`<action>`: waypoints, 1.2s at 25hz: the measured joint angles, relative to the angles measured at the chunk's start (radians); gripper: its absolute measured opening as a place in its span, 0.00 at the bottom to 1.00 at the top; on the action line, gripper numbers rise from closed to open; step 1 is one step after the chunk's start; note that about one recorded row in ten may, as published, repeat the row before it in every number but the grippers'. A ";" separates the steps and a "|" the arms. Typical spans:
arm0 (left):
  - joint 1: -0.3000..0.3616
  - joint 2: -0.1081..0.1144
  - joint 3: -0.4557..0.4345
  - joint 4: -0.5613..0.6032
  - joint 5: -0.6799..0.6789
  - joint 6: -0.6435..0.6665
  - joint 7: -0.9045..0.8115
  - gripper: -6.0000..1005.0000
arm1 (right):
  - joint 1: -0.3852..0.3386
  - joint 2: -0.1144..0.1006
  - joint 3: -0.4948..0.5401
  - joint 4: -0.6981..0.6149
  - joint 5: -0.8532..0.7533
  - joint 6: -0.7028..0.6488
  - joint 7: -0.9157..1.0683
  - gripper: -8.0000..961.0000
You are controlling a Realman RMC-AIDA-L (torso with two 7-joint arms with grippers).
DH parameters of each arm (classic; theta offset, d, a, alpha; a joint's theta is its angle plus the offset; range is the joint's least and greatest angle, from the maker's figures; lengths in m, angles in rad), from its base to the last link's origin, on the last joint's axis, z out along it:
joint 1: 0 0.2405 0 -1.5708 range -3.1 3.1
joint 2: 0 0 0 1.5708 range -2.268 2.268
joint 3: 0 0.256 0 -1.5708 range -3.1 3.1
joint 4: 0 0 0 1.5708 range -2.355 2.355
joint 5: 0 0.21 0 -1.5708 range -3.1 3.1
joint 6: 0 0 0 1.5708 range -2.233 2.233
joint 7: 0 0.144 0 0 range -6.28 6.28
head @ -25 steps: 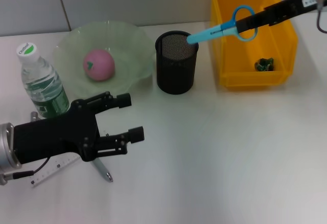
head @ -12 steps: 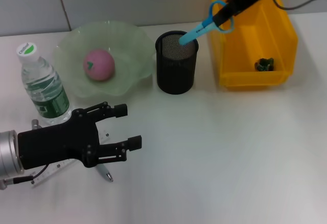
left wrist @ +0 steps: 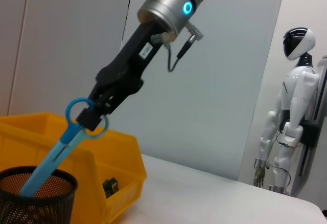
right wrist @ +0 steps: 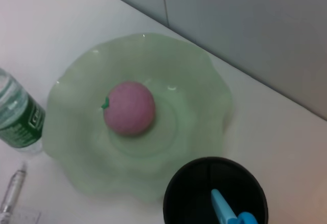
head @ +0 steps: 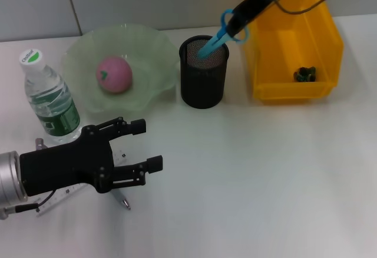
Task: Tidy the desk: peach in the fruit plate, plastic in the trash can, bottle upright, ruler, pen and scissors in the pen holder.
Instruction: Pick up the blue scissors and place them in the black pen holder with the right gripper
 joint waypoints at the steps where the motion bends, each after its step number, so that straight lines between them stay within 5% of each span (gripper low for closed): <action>1: 0.000 0.000 0.000 0.000 0.000 0.000 0.000 0.86 | 0.008 0.002 -0.011 0.015 -0.003 0.016 0.003 0.09; 20: 0.015 -0.002 -0.001 -0.002 -0.001 0.009 0.002 0.86 | 0.066 0.055 -0.033 0.109 -0.073 0.125 0.015 0.10; 30: 0.026 0.002 -0.002 0.002 -0.002 0.030 -0.004 0.86 | 0.038 0.080 -0.033 0.045 -0.082 0.123 0.018 0.49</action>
